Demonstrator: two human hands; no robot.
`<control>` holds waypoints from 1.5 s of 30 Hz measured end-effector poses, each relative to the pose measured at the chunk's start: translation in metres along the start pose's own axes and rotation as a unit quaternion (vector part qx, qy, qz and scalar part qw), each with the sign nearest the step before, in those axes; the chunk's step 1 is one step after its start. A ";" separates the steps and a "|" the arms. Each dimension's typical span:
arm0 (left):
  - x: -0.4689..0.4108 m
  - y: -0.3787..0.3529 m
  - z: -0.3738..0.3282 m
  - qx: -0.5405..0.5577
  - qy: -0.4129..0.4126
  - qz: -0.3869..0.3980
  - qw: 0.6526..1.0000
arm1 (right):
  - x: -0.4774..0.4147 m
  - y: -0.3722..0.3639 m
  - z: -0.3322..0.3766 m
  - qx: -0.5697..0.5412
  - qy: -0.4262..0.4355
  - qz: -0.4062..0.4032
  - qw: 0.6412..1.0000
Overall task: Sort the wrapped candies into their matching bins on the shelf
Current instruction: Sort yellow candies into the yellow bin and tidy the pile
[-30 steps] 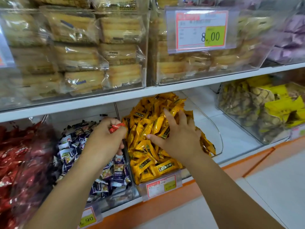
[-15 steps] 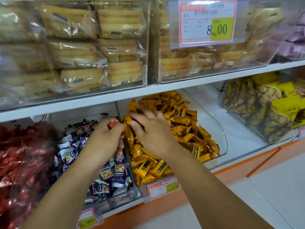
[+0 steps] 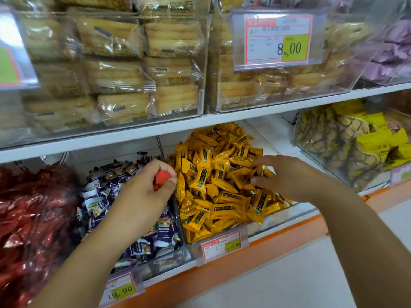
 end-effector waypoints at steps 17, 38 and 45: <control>-0.004 -0.008 0.004 0.008 -0.002 -0.004 1.000 | -0.074 -0.050 0.020 0.063 -0.107 -0.127 0.984; -0.002 -0.037 -0.029 0.076 -0.029 0.041 0.996 | 0.003 0.007 0.036 -0.333 0.107 -0.003 0.937; -0.003 -0.035 -0.029 0.045 -0.036 0.027 0.998 | 0.006 0.012 -0.014 -0.004 0.020 0.038 0.999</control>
Point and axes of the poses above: each hand's wrist, its own x-axis away from the middle knuckle, its own y-axis out of the back of the hand, z = x × y, the point moved 3 cm from there along -x, towards the middle knuckle, and after that the axes turned 13 degrees about x, right-handed, at the moved point
